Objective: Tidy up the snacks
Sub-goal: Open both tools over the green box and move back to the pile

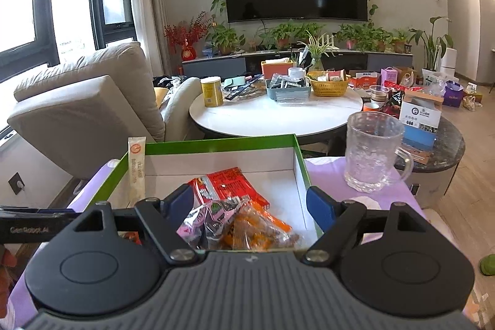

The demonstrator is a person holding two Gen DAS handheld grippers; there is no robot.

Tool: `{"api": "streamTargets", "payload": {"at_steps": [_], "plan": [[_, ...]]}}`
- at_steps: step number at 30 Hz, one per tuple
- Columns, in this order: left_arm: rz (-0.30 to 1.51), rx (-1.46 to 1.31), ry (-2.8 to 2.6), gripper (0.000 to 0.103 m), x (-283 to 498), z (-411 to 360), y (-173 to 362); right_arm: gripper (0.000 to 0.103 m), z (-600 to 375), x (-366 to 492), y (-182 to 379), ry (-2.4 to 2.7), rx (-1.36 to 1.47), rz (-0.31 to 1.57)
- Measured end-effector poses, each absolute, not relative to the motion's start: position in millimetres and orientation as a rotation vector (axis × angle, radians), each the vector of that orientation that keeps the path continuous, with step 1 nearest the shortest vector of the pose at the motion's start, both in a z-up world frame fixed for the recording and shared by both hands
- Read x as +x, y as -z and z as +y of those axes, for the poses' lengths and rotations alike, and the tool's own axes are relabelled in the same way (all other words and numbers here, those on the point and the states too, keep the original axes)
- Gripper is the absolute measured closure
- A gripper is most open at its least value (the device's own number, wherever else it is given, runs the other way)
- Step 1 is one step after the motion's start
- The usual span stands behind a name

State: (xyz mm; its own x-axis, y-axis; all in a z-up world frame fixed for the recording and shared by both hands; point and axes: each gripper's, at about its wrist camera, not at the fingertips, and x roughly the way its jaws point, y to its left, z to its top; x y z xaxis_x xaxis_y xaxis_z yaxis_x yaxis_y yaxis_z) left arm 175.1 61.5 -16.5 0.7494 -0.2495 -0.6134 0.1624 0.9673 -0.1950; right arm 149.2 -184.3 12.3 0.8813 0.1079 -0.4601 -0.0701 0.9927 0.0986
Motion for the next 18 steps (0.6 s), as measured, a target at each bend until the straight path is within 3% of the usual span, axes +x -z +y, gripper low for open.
{"api": "streamTargets", "payload": {"at_steps": [18], "plan": [[0.772,-0.071,0.242,0.058,104.4,61.4,35.0,0.035,-208.6,101.3,-2.2,-0.048,0.084,0.52]]}}
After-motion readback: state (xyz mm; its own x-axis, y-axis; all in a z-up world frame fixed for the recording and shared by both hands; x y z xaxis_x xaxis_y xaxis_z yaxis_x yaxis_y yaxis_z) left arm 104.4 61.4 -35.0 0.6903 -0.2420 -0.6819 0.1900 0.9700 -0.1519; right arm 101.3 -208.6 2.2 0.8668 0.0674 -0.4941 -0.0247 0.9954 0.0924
